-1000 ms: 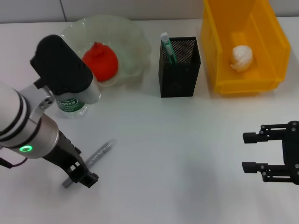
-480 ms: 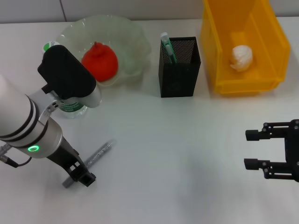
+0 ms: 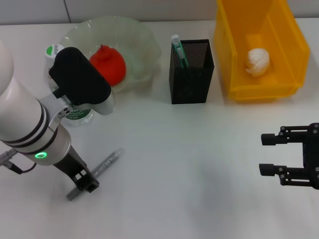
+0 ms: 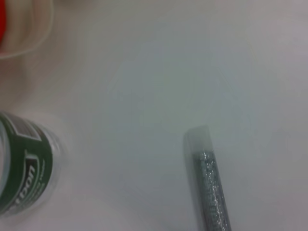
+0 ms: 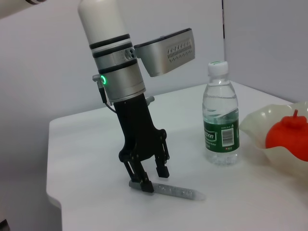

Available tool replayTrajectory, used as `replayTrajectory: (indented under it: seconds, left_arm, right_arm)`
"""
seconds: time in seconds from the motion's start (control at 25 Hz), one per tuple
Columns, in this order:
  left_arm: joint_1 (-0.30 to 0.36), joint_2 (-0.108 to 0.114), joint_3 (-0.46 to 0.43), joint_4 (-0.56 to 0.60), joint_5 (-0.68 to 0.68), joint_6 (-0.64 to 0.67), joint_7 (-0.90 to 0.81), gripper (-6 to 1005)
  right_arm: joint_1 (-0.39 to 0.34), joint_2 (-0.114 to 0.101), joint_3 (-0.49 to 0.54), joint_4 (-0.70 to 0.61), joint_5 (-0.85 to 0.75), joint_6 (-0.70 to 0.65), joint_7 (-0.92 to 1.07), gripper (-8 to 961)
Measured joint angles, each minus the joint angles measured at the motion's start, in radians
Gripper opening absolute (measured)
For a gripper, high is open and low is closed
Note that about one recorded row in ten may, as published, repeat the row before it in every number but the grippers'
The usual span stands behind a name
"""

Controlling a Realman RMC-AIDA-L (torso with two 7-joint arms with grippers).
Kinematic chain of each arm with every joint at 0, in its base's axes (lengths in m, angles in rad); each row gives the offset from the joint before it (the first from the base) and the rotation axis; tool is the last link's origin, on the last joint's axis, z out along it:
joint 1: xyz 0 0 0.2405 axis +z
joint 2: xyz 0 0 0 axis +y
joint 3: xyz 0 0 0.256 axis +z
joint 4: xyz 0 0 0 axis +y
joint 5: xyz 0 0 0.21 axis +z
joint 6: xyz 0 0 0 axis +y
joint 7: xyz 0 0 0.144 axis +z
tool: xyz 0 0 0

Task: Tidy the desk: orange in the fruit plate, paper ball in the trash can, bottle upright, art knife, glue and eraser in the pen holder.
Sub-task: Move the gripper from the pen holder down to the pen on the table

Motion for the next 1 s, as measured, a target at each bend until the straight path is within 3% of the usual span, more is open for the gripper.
replayTrajectory:
  seconds: [0.24,0.76,1.0]
  left_arm:
    - [-0.023,-0.001,0.0,-0.031,0.0,0.004,-0.001,494]
    - [-0.031,-0.001,0.023,-0.055,0.001,-0.009,-0.001,370]
    - [-0.033,-0.001,0.043,-0.058,0.018,-0.012,-0.004,255]
  right_arm:
    - [0.006,0.0,-0.001,0.005,-0.001,0.001,0.0,614]
    - [0.039,0.0,0.0,0.024,-0.039,0.003,0.008,614]
    - [0.041,0.0,-0.007,0.025,-0.04,-0.001,0.008,615]
